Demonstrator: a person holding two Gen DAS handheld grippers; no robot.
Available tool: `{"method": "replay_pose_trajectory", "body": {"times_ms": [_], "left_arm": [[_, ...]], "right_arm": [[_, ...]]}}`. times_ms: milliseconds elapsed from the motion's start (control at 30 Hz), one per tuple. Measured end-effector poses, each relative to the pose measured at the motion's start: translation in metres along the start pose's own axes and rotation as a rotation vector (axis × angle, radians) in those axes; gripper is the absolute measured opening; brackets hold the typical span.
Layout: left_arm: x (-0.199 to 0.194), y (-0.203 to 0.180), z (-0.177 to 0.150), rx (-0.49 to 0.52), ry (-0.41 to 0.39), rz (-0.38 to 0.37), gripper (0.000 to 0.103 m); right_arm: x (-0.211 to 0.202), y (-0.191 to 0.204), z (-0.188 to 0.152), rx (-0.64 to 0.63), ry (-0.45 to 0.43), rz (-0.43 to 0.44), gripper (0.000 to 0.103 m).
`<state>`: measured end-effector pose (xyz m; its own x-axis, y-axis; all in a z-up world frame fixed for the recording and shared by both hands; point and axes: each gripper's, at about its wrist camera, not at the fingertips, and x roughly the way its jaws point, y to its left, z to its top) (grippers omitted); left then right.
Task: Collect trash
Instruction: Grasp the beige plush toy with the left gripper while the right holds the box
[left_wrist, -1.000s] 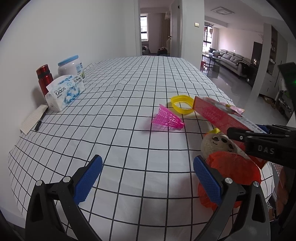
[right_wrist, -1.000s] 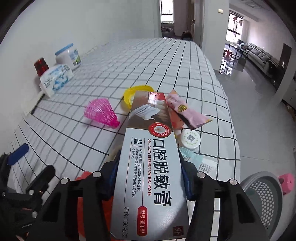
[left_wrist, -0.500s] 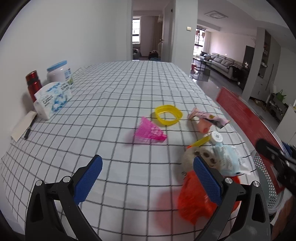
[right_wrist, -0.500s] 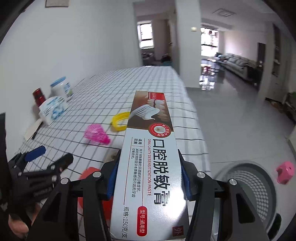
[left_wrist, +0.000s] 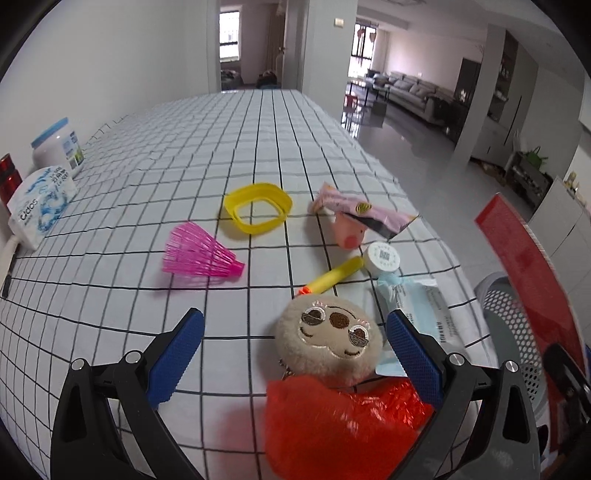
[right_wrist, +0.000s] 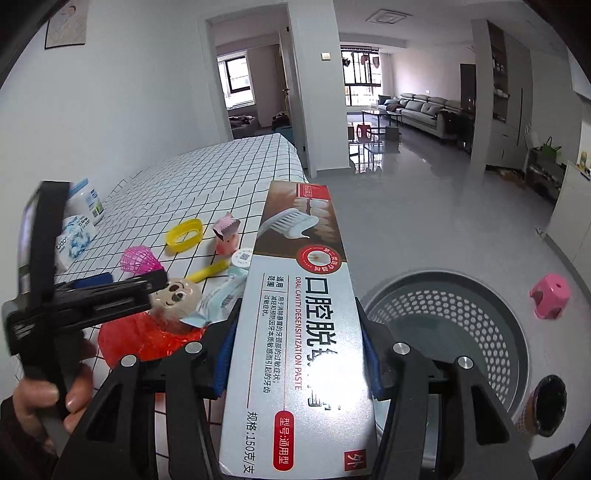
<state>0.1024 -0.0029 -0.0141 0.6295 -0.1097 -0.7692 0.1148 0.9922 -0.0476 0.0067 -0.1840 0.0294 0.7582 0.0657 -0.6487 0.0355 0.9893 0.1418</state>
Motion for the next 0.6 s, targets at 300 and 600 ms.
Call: {"method": "replay_pose_trajectory", "body": {"times_ms": [300, 600], "left_arm": [[0.019, -0.008, -0.01, 0.015, 0.074, -0.006, 0.097], [0.035, -0.009, -0.018, 0.011, 0.114, 0.002, 0.097]], "right_arm": [[0.007, -0.006, -0.002, 0.012, 0.002, 0.019, 0.053], [0.007, -0.014, -0.006, 0.031, 0.01, 0.026, 0.053]]}}
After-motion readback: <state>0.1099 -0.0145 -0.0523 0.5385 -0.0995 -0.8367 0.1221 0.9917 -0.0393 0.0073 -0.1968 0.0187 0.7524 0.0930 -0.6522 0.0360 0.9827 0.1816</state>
